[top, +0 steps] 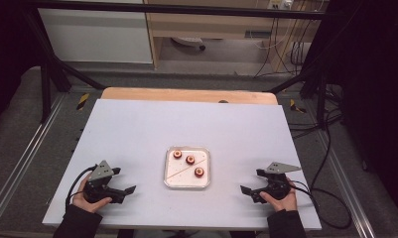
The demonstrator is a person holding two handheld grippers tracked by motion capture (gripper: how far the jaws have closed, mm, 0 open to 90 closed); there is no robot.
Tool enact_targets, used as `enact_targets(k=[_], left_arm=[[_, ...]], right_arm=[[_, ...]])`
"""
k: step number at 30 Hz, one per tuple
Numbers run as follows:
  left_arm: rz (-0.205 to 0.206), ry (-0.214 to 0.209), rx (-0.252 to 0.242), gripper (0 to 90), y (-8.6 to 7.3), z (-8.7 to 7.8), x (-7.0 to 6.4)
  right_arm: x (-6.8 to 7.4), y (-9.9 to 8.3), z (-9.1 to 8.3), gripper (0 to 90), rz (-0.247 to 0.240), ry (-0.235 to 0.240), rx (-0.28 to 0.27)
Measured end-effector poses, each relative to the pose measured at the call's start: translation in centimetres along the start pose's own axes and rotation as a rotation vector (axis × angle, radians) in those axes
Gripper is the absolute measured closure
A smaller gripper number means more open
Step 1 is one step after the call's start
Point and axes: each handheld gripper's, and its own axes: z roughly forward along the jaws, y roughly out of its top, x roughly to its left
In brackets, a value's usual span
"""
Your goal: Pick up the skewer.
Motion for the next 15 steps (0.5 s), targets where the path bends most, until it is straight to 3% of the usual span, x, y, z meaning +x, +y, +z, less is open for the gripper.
enact_targets(k=[15], left_arm=[[0.014, -0.019, 0.006, 8.6, 0.9, 0.55, -0.94]], right_arm=[[0.04, 0.01, 0.07, 1.9, -0.007, -0.004, 0.009]])
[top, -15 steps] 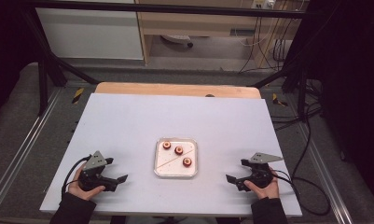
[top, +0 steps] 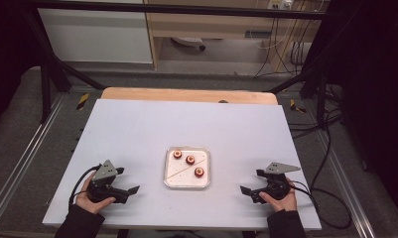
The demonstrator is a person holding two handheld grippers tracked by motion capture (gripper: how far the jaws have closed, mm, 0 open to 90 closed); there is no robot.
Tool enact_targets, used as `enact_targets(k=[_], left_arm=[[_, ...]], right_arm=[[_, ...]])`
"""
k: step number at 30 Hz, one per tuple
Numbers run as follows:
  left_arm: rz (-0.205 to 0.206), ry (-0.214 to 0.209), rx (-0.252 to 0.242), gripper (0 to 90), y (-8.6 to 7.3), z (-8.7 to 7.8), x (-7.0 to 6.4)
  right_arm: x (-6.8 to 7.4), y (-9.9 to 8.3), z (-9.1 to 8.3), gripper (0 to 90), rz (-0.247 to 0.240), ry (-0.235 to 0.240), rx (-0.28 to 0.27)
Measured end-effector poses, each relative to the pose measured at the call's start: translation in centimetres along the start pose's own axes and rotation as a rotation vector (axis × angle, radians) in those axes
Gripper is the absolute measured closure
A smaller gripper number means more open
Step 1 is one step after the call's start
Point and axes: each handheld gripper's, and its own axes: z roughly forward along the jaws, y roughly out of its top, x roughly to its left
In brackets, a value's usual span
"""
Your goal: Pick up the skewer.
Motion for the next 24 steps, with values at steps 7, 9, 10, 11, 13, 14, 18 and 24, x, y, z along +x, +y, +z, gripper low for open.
enact_targets(k=[7, 9, 10, 11, 13, 14, 18, 24], left_arm=[[0.027, -0.012, 0.01, 8.6, 1.1, 0.5, -1.1], [0.034, -0.014, 0.012, 8.7, 1.5, 0.5, -1.5], [0.035, -0.014, 0.01, 8.9, 1.7, 0.6, -1.7], [0.036, -0.013, 0.009, 9.0, 1.9, 0.6, -1.8], [0.042, -0.011, 0.009, 9.3, 2.6, 0.8, -2.3], [0.042, -0.011, 0.009, 9.4, 2.6, 0.8, -2.3], [0.054, -0.01, 0.024, 11.0, 4.0, 1.5, -3.0], [0.059, -0.019, 0.04, 13.9, 6.2, 3.4, -4.1]], right_arm=[[0.0, 0.0, 0.0, 1.7, 0.0, -0.006, 0.006], [0.0, 0.0, 0.0, 1.7, 0.002, -0.004, 0.004], [0.0, 0.0, 0.0, 1.6, 0.003, -0.003, 0.004], [0.0, 0.0, 0.0, 1.6, 0.002, -0.004, 0.004], [0.0, 0.0, 0.0, 1.6, 0.003, -0.004, 0.005], [0.0, 0.0, 0.0, 1.6, 0.003, -0.004, 0.005], [0.1, 0.1, 0.1, 1.5, 0.003, -0.003, 0.007], [0.1, 0.1, 0.0, 1.5, 0.002, -0.002, 0.006]])
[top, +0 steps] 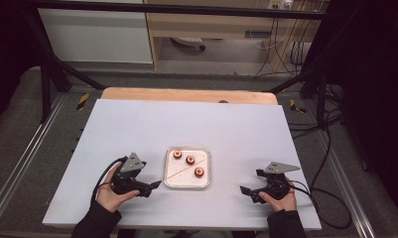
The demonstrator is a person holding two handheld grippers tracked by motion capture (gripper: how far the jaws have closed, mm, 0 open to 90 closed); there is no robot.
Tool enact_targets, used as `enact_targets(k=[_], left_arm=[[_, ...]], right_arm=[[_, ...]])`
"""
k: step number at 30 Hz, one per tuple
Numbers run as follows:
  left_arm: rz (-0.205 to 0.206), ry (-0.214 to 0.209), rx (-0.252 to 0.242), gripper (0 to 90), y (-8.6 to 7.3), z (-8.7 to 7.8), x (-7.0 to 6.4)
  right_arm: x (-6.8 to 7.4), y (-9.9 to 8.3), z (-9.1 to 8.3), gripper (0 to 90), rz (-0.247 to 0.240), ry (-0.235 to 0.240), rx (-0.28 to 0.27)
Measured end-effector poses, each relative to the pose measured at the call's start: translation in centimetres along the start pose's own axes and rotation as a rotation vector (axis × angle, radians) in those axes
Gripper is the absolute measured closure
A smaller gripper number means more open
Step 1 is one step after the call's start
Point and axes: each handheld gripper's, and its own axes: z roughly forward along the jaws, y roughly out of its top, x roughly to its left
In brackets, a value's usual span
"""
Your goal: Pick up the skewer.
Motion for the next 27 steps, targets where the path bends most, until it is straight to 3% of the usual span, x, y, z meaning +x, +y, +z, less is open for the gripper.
enact_targets(k=[6, 11, 17, 27], left_arm=[[0.001, 0.003, 0.032, 20.4, 2.0, 2.4, -0.8], [0.005, 0.002, 0.045, 33.0, 2.9, 4.1, -1.2], [0.003, -0.009, 0.056, 50.5, 3.1, 5.6, -1.2], [-0.008, -0.039, 0.081, 68.8, 2.9, 6.9, -1.5]], right_arm=[[0.0, 0.0, 0.0, 1.5, 0.0, 0.002, 0.001], [0.0, 0.0, 0.0, 1.5, 0.003, 0.004, 0.002], [0.0, 0.0, 0.1, 1.5, -0.002, 0.004, 0.004], [0.0, 0.0, 0.1, 1.5, 0.001, 0.007, 0.004]])
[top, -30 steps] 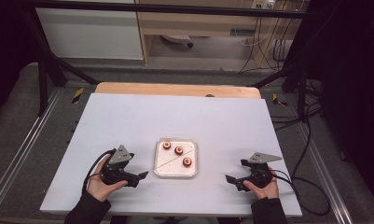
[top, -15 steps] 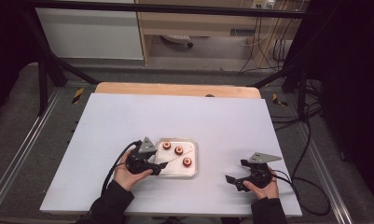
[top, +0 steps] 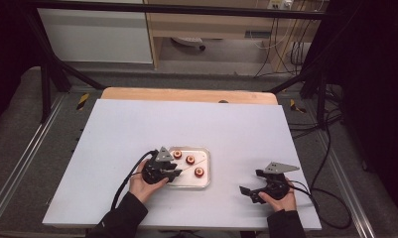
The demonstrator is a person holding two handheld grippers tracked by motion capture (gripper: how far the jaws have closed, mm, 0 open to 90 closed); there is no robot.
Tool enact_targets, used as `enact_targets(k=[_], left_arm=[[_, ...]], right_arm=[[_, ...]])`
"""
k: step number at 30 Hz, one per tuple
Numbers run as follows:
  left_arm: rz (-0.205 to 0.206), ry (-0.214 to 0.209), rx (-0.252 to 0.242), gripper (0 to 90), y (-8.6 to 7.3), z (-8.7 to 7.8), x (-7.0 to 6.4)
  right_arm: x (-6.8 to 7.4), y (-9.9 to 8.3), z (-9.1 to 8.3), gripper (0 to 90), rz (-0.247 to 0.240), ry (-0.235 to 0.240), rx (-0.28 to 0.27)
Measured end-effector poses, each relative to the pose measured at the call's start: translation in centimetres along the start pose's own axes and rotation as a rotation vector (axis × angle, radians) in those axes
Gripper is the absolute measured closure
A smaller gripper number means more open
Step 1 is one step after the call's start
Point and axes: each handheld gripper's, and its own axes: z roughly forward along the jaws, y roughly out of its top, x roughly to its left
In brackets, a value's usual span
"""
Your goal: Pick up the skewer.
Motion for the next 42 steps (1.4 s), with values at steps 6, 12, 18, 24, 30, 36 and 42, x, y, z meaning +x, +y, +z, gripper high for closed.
enact_targets(k=[6, 12, 18, 24, 30, 36, 42], left_arm=[[0.026, 0.02, 0.0, 78.6, -0.1, 0.4, -0.2], [0.029, 0.029, -0.007, 82.3, -0.1, 0.5, -0.4], [0.038, 0.025, -0.012, 87.3, -0.2, 0.5, -0.4], [0.038, 0.013, -0.023, 88.3, -0.4, 0.4, -0.4], [0.041, -0.009, -0.06, 88.5, -0.3, -0.1, -0.5], [0.043, -0.026, -0.092, 88.5, -0.1, -0.9, -0.7], [0.051, -0.041, -0.106, 88.5, 0.3, -1.8, -1.0]], right_arm=[[0.0, 0.0, 0.0, 1.5, 0.003, 0.001, -0.002], [0.0, 0.0, 0.0, 1.5, 0.003, 0.0, -0.001], [0.0, 0.0, 0.0, 1.5, 0.004, 0.0, 0.001], [0.0, 0.0, 0.0, 1.5, 0.0, 0.0, 0.003], [0.0, 0.0, 0.0, 1.5, -0.001, 0.001, 0.003], [0.1, 0.0, 0.0, 1.5, 0.002, 0.002, -0.002], [0.5, 0.5, 0.1, 0.7, -0.04, -0.009, -0.005]])
